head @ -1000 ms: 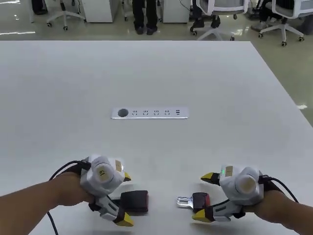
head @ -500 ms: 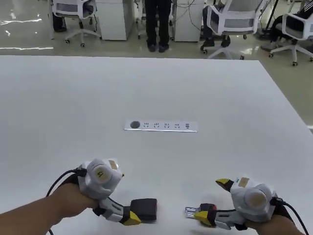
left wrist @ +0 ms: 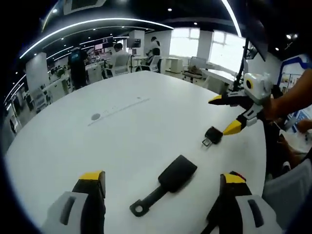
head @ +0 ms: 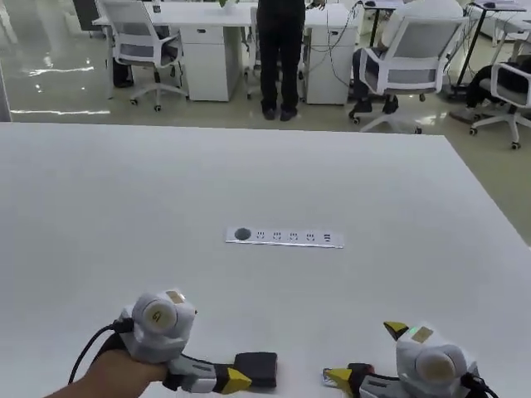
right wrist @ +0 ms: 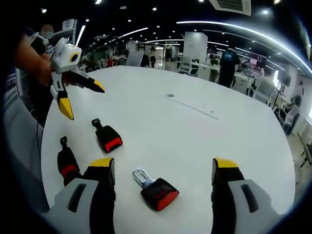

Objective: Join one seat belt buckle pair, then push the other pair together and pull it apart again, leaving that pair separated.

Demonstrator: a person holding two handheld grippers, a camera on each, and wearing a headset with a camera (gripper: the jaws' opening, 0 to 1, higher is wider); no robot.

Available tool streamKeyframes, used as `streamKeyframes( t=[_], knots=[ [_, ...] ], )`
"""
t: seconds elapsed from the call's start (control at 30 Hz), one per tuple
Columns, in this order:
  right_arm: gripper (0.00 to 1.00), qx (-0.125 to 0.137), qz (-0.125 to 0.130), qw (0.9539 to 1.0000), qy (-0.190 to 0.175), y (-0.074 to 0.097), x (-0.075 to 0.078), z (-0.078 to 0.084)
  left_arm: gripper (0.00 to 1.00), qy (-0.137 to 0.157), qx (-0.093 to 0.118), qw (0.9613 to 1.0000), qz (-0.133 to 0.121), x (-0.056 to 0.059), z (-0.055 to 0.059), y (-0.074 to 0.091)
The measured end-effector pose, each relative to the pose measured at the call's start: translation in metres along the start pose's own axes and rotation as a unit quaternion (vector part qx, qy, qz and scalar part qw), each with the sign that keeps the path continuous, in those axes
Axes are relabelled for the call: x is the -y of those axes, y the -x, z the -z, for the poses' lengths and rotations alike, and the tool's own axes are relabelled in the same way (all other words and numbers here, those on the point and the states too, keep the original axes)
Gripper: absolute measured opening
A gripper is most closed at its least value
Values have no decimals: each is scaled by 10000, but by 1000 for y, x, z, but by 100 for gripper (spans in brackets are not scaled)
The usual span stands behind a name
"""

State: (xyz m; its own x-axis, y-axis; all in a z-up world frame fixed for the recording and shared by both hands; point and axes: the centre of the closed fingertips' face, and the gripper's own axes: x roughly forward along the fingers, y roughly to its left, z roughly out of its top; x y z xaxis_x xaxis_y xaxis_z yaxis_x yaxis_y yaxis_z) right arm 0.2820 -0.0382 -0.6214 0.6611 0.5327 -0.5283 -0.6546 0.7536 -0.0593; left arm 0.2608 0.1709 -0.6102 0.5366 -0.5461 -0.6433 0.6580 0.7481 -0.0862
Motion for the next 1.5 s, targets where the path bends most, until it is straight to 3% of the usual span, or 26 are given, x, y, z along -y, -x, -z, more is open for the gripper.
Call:
streamKeyframes(
  t=[0.17, 0.53, 0.6, 0.7, 1.07, 1.3, 1.5],
  knots=[
    [85, 143, 156, 9997, -147, 10, -7, -8, 100, 224, 203, 9995, -72, 6, -5, 19],
    [91, 344, 408, 9982, -266, 40, -28, -19, 100, 215, 519, 9983, -143, 12, -6, 47],
    [90, 366, 451, 9980, -265, 39, -22, -19, 100, 195, 561, 9981, -171, 11, -6, 50],
    [91, 414, 511, 9972, -342, 48, -27, -16, 100, 294, 704, 9969, -190, 15, -9, 60],
    [95, 532, 640, 9957, -414, 68, -36, -14, 100, 353, 864, 9951, -334, 17, 6, 85],
    [96, 625, 747, 9939, -509, 82, -40, -11, 100, 552, 1118, 9911, -467, 17, 7, 103],
    [96, 728, 807, 9924, -572, 97, -45, -8, 100, 727, 1226, 9880, -590, 14, 19, 116]
  ],
)
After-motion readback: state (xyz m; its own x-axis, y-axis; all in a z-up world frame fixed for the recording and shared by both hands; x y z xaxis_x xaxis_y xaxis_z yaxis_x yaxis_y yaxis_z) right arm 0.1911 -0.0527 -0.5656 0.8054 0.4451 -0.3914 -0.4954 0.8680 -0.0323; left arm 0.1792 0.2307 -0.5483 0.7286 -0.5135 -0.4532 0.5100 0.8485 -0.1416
